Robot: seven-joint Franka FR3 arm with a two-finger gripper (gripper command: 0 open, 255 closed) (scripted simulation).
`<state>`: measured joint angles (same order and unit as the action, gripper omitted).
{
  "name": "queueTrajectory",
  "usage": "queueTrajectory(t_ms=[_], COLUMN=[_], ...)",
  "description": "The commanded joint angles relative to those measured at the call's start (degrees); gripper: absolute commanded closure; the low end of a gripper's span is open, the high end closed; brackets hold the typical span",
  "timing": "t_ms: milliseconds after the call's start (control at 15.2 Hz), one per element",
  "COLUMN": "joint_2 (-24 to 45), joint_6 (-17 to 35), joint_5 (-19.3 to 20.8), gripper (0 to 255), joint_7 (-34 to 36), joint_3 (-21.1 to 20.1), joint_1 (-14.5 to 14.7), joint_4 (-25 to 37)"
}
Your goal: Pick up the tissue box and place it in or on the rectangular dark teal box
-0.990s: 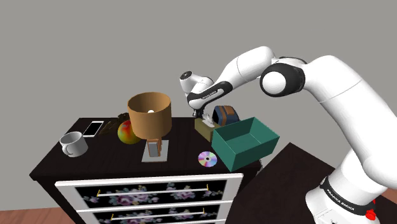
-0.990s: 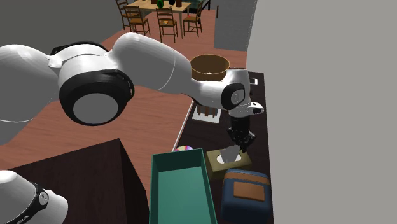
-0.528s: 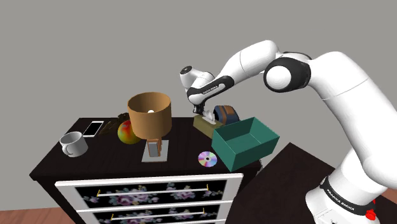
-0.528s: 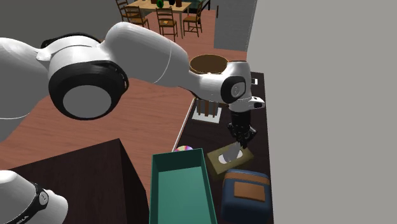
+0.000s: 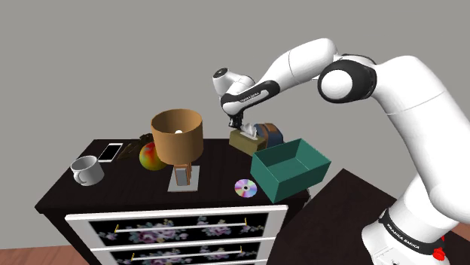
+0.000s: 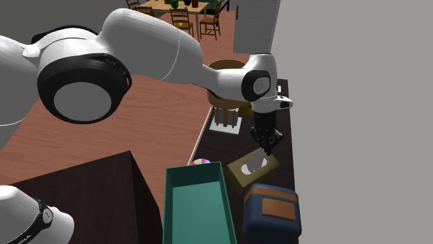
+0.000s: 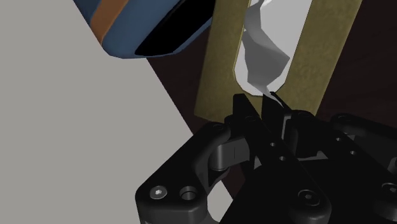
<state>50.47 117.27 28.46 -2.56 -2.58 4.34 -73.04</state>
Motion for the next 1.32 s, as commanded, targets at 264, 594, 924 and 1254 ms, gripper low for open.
queueTrajectory(t_ms=[264, 594, 924, 1254], joint_2=[-3.0, -5.0, -6.7, -8.1], joint_6=[-2.4, -4.6, -7.0, -9.6], joint_5=[-0.5, -0.9, -1.3, -1.7], gripper=[255, 255, 255, 255], joint_7=[-1.1, -2.1, -3.1, -4.3], joint_3=[-0.3, -0.5, -0.7, -0.9], joint_1=[-0.1, -0.1, -0.1, 0.0], joint_4=[-0.5, 0.0, 0.9, 2.2])
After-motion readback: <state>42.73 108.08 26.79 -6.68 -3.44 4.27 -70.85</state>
